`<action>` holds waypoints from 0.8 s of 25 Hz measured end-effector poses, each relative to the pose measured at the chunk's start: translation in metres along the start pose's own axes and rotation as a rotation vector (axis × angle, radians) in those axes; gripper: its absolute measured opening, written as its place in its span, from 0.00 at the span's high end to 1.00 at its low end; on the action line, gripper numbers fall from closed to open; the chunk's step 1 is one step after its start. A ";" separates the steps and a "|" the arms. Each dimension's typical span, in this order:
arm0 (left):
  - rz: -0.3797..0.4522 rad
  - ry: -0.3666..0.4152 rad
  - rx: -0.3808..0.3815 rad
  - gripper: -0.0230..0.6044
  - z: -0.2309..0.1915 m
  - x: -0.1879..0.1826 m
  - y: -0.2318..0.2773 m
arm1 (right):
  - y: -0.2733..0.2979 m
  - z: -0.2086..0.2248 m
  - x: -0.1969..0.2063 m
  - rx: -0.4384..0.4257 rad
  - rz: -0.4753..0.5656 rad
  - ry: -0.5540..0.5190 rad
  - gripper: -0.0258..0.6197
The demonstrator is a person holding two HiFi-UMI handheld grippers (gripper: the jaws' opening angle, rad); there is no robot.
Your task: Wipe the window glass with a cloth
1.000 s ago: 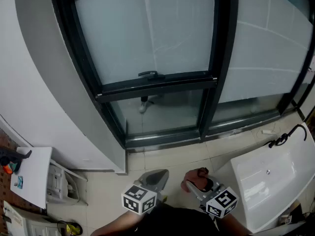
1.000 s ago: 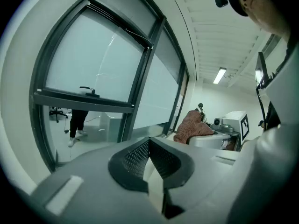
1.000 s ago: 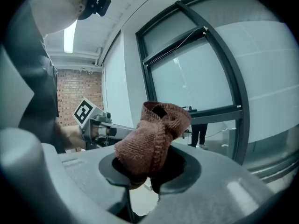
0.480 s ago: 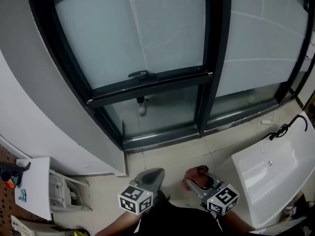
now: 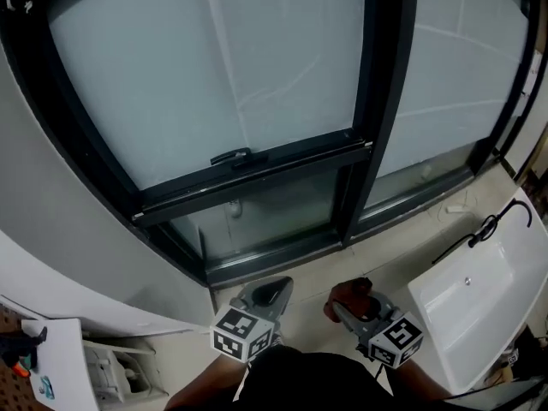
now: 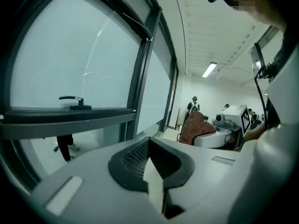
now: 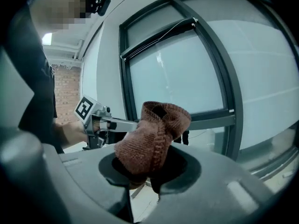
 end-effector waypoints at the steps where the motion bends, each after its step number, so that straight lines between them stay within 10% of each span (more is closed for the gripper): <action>1: 0.002 0.014 0.010 0.94 -0.015 -0.005 0.004 | 0.013 0.005 -0.010 0.013 0.009 -0.004 0.81; 20: -0.040 0.047 0.123 0.94 -0.179 -0.018 0.033 | 0.166 0.093 -0.107 0.244 0.136 -0.041 0.81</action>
Point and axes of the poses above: the fingertips, and each gripper's own axes: y forward along the fingers, z to its right, x out of its underside, the point moved 2 cm from there along -y, backward along the fingers, and after that the axes turned 11 degrees about y, right-handed, at the moved point
